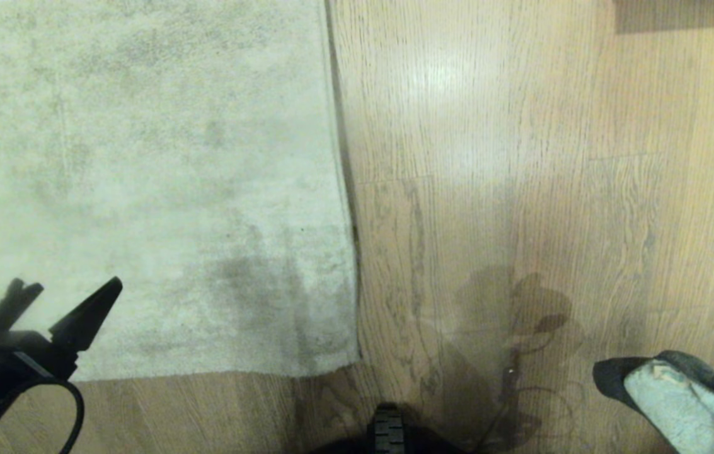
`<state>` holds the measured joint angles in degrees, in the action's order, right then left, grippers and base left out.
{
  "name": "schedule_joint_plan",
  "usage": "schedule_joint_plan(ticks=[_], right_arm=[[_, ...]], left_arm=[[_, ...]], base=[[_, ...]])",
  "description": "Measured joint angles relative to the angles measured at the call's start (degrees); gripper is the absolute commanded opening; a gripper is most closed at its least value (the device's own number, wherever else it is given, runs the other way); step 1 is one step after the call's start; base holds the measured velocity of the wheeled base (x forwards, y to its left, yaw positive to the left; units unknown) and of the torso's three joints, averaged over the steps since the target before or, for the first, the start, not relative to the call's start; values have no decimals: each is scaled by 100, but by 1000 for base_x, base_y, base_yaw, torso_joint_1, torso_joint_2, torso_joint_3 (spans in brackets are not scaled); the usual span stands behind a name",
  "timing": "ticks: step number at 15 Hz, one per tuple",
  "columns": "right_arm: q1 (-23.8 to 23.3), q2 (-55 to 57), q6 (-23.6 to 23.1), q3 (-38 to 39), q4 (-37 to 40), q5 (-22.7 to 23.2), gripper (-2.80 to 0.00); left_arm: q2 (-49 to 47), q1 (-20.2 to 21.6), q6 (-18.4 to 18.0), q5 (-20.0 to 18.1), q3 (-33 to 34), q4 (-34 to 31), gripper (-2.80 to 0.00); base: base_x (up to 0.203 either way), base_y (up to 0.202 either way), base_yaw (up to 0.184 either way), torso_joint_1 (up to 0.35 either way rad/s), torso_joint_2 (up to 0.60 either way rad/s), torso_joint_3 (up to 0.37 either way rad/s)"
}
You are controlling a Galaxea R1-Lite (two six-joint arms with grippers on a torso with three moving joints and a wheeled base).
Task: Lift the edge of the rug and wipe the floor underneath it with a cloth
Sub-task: Lay down the carpet, then put down the rag
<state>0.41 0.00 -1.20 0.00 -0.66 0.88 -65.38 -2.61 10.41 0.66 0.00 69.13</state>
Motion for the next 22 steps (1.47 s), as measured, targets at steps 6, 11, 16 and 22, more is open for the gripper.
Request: schedule_joint_plan(ticks=[6, 11, 16, 22], right_arm=[[0, 0, 2, 0, -1, -2, -280], [0, 0, 2, 0, -2, -4, -280], [0, 0, 4, 0, 0, -4, -280], [0, 0, 2, 0, 0, -2, -280]], left_arm=[[129, -4, 119, 221, 0, -268, -280], [-2, -51, 96, 293, 0, -568, -280], [-272, -208, 47, 273, -2, -1440, -280], [-1071, -1036, -113, 282, -125, -1960, -280]], base=[[0, 0, 0, 0, 0, 0], [0, 0, 0, 0, 0, 0], [0, 0, 0, 0, 0, 0], [0, 0, 0, 0, 0, 0]])
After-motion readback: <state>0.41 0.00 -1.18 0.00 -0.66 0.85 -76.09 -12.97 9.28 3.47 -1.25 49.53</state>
